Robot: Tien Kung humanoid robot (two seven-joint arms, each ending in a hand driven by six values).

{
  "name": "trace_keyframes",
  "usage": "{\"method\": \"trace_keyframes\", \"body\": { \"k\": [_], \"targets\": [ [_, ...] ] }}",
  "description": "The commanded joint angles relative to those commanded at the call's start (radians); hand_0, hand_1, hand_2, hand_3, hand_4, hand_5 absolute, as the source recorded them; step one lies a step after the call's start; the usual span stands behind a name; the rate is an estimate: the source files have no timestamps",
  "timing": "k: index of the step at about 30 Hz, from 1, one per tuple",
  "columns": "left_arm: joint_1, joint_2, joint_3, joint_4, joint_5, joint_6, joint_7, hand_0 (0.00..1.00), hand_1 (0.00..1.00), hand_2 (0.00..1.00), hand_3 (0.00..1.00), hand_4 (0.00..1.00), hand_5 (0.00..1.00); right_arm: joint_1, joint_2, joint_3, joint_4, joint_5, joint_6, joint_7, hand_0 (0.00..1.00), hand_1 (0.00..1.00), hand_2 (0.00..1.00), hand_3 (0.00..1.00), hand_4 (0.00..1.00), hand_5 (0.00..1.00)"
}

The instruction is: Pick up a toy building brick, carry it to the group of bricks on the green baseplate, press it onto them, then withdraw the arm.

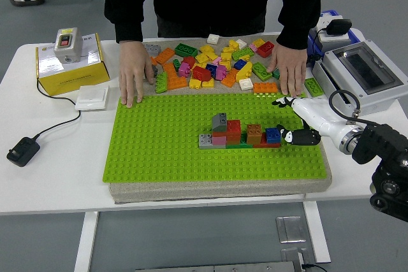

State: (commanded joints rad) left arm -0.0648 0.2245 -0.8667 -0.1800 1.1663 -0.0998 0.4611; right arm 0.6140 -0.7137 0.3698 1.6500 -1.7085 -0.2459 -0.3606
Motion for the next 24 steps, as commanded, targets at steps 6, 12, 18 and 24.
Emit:
{"method": "trace_keyframes", "body": {
  "k": [6, 12, 18, 24],
  "targets": [
    [-0.002, 0.001, 0.001, 0.0, -0.003, 0.002, -0.002, 0.675, 0.646, 0.533, 0.642, 0.086, 0.676, -0.004, -0.03, -0.01, 0.042, -0.039, 0.034, -0.022, 0.067, 0.223, 0.881, 0.872, 0.091, 0.4],
    [-0.005, 0.002, 0.001, 0.0, -0.001, 0.003, -0.004, 0.675, 0.646, 0.533, 0.642, 0.087, 0.676, 0.019, -0.035, -0.044, 0.054, -0.039, 0.053, -0.026, 0.064, 0.203, 0.848, 0.833, 0.002, 0.31],
    [-0.005, 0.002, -0.003, 0.0, 0.002, 0.002, -0.002, 0.675, 0.646, 0.533, 0.643, 0.088, 0.676, 0.038, -0.03, -0.075, 0.061, -0.007, 0.055, -0.017, 0.064, 0.2, 0.825, 0.781, 0.002, 0.287],
    [-0.004, 0.003, -0.009, 0.0, 0.008, 0.002, 0.0, 0.675, 0.647, 0.533, 0.642, 0.089, 0.676, 0.054, -0.027, -0.101, 0.067, 0.018, 0.065, -0.014, 0.062, 0.201, 0.817, 0.766, 0.002, 0.296]
  ]
}}
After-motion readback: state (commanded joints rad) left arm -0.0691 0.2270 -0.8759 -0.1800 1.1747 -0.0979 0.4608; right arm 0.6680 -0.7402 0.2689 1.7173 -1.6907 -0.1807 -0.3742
